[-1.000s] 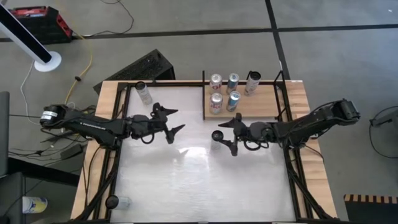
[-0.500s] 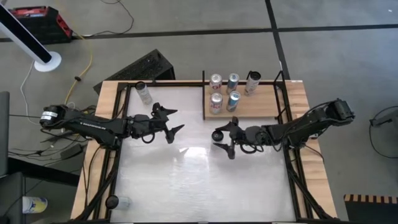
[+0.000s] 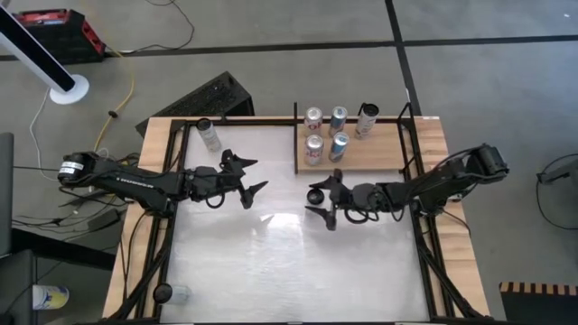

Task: Place canned beverage on shelf
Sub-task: Put the white-pink soda can aligned with the other white-pink soda can on the shelf

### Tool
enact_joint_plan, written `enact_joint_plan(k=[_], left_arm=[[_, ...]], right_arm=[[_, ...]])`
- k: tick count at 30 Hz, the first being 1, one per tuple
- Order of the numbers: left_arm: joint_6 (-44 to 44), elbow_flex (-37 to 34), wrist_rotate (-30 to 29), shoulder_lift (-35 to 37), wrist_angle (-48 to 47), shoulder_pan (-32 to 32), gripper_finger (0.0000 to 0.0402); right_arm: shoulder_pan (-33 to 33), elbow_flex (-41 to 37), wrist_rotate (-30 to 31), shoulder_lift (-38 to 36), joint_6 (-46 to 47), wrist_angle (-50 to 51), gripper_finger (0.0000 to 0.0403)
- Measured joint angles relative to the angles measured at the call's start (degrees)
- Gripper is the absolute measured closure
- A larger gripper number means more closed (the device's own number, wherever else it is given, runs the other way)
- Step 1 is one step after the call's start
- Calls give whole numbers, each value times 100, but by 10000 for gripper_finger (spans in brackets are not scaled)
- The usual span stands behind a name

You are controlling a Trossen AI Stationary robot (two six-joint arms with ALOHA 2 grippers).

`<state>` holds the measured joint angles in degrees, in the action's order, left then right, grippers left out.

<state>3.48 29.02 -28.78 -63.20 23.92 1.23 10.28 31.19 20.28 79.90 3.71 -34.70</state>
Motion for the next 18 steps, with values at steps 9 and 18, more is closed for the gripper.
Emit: enact_joint_plan(k=[9,18], left_arm=[[-69,0,-1,0,0,0,45],[-69,0,-1,0,-2,0,45]], right_arm=[[165,-16,182,-638,-509,214,52],[113,-16,196,-362,-86,529,52]])
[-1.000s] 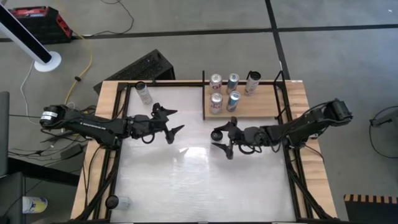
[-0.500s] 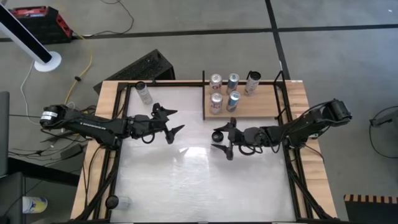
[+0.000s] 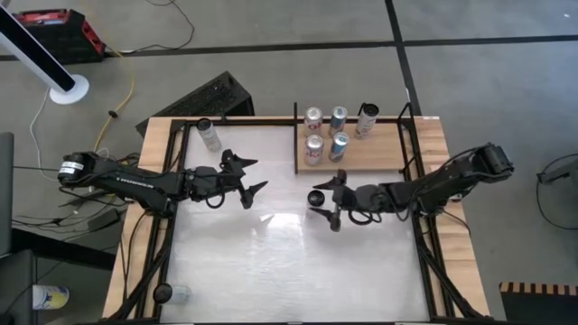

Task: Place canned beverage on shelf
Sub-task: Put the white-pink soda can aligned with the other white-pink soda can on the shelf

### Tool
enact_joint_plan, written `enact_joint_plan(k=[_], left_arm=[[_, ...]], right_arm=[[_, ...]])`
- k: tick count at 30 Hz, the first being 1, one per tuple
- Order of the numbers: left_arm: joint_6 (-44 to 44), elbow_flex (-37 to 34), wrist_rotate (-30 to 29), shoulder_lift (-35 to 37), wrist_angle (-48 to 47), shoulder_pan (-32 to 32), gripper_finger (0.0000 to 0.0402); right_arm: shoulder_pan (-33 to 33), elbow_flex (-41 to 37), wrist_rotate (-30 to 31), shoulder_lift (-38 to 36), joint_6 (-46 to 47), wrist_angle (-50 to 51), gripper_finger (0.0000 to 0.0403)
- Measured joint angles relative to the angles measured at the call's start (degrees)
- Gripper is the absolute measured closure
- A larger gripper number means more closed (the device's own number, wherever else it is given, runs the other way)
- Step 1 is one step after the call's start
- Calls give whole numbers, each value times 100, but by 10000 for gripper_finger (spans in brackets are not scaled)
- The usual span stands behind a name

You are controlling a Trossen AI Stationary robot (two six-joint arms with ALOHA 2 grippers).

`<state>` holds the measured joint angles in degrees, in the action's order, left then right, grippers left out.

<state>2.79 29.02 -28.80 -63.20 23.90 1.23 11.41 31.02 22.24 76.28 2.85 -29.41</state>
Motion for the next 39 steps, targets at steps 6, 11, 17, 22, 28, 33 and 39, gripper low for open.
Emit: enact_joint_plan(k=[6,11,17,22,28,33,39], left_arm=[[12,0,52,0,0,0,45],[42,2,53,0,2,0,45],[42,2,71,0,2,-36,45],[46,2,270,0,2,-131,45],[-124,2,122,74,-16,-121,45],[-216,11,94,236,-50,-92,45],[-300,9,-50,317,-248,-87,45]], right_arm=[[-74,0,2,313,98,-10,53],[-101,3,6,382,230,-30,53],[-89,11,13,307,413,-44,53],[-89,11,13,310,466,-16,64],[-82,10,9,227,486,132,127],[102,-2,32,-196,539,751,127],[496,-2,343,-1219,819,2008,127]])
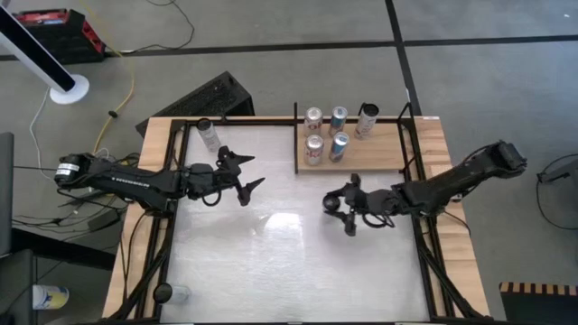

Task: Place canned beverage on shelf
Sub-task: Put the white-pink soda can aligned with the other white-pink soda can on the shelf

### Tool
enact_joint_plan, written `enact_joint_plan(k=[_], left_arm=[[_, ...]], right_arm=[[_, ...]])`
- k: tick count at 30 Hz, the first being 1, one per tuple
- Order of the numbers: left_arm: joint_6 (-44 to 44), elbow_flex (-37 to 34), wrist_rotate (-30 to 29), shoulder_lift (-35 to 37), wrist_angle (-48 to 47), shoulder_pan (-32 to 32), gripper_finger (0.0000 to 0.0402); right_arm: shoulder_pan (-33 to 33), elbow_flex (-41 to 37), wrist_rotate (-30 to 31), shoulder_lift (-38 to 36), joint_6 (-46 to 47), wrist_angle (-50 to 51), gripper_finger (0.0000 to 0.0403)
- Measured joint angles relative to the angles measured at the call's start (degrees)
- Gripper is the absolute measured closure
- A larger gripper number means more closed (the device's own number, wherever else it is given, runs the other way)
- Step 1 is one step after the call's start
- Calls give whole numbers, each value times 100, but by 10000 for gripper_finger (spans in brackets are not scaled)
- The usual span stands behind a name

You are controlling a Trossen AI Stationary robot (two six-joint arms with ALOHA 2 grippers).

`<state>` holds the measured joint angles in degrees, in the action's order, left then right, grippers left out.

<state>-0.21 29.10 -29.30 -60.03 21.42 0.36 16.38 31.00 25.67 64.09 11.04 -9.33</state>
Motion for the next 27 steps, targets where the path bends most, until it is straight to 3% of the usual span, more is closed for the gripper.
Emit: enact_joint_plan(k=[6,13,20,27], left_arm=[[-87,0,-4,-2,-8,-4,45],[-166,0,-18,-2,-8,-9,45],[-64,-2,-31,-2,-5,-9,45],[48,-2,15,-2,12,-9,45]], right_arm=[[215,0,1441,-1390,392,1774,127],[-338,2,2074,-2644,381,3006,127],[-1544,-170,1893,-3037,-215,2983,127],[-3047,-535,274,-3153,-903,2296,127]])
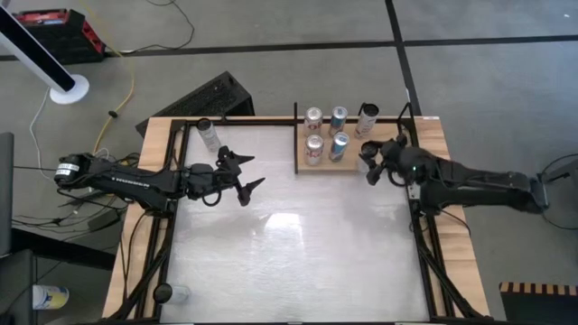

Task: Place canned beverage on shelf
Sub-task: Put the white-pink soda can aligned with the other white-pink soda can on the shelf

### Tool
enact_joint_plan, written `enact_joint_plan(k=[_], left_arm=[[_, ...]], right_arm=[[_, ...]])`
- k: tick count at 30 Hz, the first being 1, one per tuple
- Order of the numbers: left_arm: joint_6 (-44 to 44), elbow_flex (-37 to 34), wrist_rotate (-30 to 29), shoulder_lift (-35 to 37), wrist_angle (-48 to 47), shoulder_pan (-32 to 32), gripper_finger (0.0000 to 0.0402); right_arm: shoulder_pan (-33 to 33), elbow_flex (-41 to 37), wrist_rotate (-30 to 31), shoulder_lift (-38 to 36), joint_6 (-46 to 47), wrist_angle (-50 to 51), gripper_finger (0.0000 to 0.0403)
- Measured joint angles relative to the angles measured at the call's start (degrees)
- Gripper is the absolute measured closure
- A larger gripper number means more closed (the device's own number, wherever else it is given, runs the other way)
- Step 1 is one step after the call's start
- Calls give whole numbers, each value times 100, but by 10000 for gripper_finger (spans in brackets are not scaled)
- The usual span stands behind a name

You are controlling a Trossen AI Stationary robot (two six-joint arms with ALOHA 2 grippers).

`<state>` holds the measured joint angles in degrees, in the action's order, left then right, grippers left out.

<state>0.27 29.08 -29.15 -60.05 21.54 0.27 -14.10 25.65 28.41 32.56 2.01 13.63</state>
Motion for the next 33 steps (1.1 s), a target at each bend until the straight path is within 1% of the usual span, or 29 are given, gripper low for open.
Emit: enact_joint_plan(k=[3,9,16,21,24,28,33], left_arm=[[88,0,3,0,-3,0,45],[235,-2,20,0,-13,0,45],[324,-2,18,0,-15,0,45],[341,-4,18,0,-15,0,45],[341,-4,18,0,-15,0,45],[344,-4,26,0,-15,0,45],[343,-4,31,0,-20,0,45]], right_arm=[[-609,9,-567,-6,-239,-269,127],[-1710,9,-1784,82,-503,-228,127],[-2690,9,-2973,189,-672,-259,127],[-3075,9,-3383,353,-712,-377,127],[-3203,15,-3468,509,-796,-517,127],[-3266,22,-3598,725,-812,-745,127],[-3260,28,-3651,828,-815,-817,127]])
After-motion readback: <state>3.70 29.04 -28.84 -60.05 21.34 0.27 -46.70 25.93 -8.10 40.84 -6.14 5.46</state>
